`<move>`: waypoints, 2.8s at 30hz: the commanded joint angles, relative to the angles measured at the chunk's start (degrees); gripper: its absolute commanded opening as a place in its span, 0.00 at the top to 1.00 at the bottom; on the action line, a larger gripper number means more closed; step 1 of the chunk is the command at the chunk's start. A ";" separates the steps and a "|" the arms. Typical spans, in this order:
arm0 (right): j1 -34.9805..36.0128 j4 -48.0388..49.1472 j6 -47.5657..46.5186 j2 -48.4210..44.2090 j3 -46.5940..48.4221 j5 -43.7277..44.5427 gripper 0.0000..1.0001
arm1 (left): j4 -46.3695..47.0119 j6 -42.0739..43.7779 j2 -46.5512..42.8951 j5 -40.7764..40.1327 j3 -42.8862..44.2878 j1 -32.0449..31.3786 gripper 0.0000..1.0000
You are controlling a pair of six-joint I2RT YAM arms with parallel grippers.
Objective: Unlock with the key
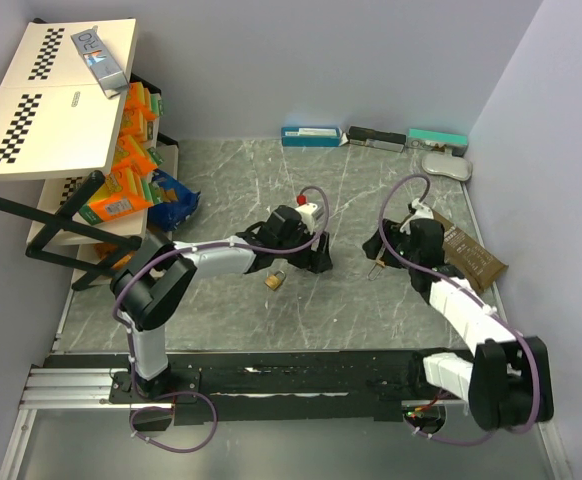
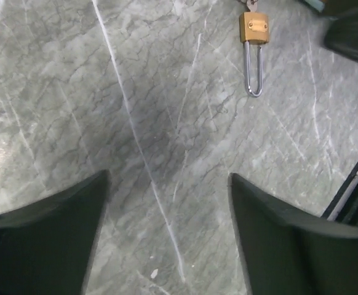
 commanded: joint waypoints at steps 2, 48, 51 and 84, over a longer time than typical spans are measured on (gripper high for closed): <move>0.44 -8.66 -2.55 5.05 3.79 11.56 0.22 | 0.33 -2.36 -6.18 -1.21 1.47 0.91 0.04; 6.94 -38.28 11.69 38.90 33.24 32.22 0.52 | -0.46 -4.65 -26.93 -1.56 -8.63 1.00 0.01; 6.94 -37.58 11.69 38.73 32.98 30.56 0.59 | -0.02 -4.73 -27.28 -2.18 -9.16 1.00 0.01; 10.10 -13.23 15.55 18.25 16.72 9.72 1.00 | 23.36 -12.37 0.31 6.51 -4.94 -2.69 0.06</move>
